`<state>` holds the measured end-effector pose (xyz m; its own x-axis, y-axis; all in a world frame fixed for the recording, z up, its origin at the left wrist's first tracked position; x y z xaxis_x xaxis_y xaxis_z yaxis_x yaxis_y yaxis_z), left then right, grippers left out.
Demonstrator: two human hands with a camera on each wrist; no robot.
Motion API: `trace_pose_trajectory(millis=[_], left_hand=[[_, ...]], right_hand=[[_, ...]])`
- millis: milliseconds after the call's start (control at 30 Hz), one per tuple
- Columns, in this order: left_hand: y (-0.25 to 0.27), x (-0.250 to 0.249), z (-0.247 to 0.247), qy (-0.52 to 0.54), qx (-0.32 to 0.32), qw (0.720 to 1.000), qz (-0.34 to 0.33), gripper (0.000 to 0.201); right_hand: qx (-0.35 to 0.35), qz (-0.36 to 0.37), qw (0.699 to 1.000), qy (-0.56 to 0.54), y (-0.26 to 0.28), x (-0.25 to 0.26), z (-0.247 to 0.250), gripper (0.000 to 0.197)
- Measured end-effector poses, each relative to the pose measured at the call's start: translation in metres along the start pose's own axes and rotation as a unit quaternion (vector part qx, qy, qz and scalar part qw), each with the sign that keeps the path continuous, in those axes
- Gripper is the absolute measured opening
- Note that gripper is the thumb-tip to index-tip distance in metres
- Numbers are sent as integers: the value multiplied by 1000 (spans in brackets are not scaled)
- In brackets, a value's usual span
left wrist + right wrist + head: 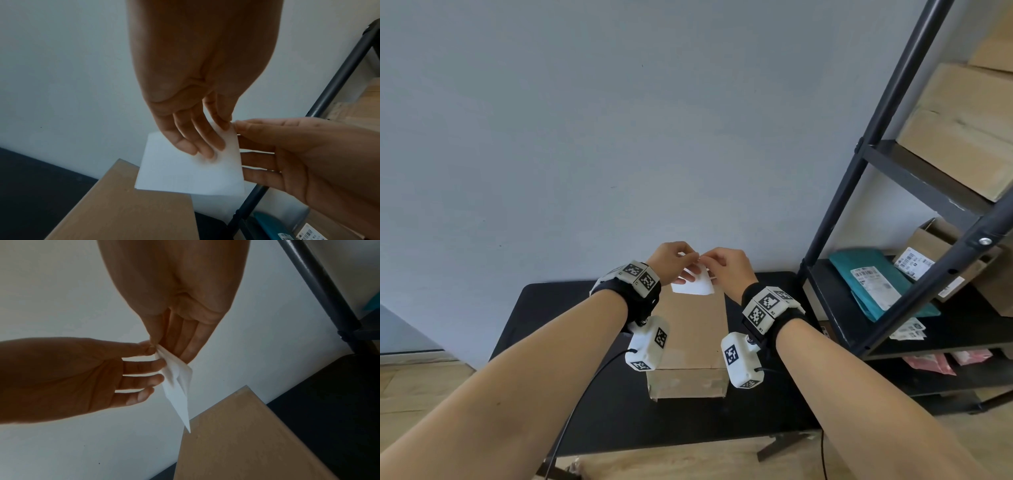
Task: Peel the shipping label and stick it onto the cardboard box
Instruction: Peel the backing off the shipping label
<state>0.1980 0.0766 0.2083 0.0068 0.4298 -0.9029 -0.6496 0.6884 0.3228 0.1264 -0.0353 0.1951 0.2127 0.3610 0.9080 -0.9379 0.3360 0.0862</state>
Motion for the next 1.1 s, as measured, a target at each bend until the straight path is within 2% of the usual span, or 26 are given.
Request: trace_pose_trajectory(millis=[167, 566, 1100], left_hand=[[0, 3, -1, -6, 0, 1000, 5, 20], [0, 28, 10, -54, -74, 995, 39, 28], [-3, 53, 23, -105, -153, 979, 83, 30]], right_hand=[[-8, -10, 1000, 22, 3, 0, 1, 20], [-117, -63, 989, 61, 8, -28, 31, 25], [-239, -135, 959, 74, 31, -57, 85, 27]])
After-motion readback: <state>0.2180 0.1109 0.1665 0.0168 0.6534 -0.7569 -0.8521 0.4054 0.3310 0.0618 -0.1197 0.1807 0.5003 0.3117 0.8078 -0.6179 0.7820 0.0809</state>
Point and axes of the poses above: each hand's wrist, its own y-axis away from the middle knuckle, its own z-axis out of the back of the hand, x = y × z, the point moved 4 cm from there along -y, towards the middle knuckle, and after that the axes turned 8 degrees about x, right-handed, at the moved point
